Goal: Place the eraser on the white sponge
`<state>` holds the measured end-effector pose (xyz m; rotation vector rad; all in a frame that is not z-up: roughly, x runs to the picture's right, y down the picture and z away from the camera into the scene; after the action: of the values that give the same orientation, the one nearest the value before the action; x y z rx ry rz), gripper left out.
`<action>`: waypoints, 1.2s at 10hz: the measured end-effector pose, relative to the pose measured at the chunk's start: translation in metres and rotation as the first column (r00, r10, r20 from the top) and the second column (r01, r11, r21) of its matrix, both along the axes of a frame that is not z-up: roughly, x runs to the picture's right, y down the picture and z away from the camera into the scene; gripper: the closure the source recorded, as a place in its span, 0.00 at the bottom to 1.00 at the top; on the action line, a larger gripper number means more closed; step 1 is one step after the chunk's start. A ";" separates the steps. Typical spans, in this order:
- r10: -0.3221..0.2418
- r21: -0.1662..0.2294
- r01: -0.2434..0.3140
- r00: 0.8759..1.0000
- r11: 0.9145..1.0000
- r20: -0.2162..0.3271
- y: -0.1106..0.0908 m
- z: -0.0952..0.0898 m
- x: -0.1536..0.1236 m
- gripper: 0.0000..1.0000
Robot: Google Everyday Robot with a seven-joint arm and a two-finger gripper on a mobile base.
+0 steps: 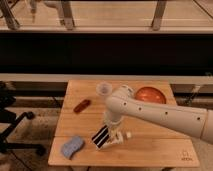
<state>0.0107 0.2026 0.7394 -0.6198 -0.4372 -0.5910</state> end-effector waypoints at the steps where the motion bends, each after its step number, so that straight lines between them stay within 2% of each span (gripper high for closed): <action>1: -0.004 0.004 0.004 1.000 1.000 0.005 -0.001 -0.001 0.002 1.00; 2: -0.007 0.006 0.007 1.000 1.000 0.004 -0.002 -0.003 0.003 1.00; 5: -0.018 0.014 0.018 1.000 1.000 0.018 -0.005 -0.006 -0.024 1.00; 9: -0.028 0.022 0.027 0.999 0.999 0.030 -0.005 -0.011 -0.024 1.00; 12: -0.038 0.027 0.037 0.998 0.999 0.048 -0.004 -0.015 -0.052 1.00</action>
<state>-0.0417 0.1989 0.7246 -0.5905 -0.4636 -0.6481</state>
